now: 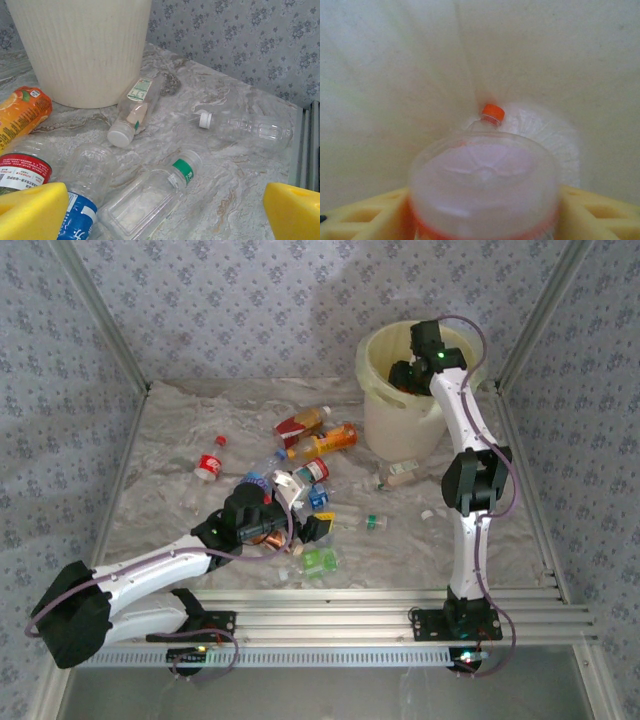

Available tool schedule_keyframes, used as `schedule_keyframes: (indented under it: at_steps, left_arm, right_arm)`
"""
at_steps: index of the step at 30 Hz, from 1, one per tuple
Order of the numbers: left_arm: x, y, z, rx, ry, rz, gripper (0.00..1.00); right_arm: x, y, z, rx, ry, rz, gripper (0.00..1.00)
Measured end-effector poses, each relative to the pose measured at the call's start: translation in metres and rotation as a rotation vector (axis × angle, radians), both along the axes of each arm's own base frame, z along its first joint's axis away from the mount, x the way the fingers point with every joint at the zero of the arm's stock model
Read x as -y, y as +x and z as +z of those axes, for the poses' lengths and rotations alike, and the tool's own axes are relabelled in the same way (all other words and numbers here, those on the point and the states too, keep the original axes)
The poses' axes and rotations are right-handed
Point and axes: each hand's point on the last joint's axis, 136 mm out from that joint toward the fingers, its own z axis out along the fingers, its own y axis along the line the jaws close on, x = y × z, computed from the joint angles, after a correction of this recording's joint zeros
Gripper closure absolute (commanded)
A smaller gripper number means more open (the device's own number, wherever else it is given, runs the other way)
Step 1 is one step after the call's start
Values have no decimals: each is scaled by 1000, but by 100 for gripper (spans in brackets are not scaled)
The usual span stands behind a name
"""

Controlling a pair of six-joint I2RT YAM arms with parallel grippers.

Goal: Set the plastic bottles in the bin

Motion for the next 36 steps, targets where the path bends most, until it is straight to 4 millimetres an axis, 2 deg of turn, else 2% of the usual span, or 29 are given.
schedule_keyframes:
  at_steps: [6,12,15,20,27,32,36]
  left_arm:
    - [0,0,0,-1,1,0,0]
    - [0,0,0,-1,1,0,0]
    - [0,0,0,-1,1,0,0]
    - [0,0,-1,-2,3,0,0]
    - [-1,-1,0,-2,3,0,0]
    - [-4,-3,4,1,-1,1,0]
    - [-7,0,7,12,-4,27,0]
  right_arm:
    - [0,0,0,0,5,-5,21]
    - [0,1,2,8,7,-8,20]
    - [-1,1,10,28,11,-8,20]
    - [-1,-5,35,95,30,-14,19]
    - [0,-17,88,239,63,-19,19]
    - [0,-34,121,330,81,-16,19]
    - [-1,-57,140,396,101,1,19]
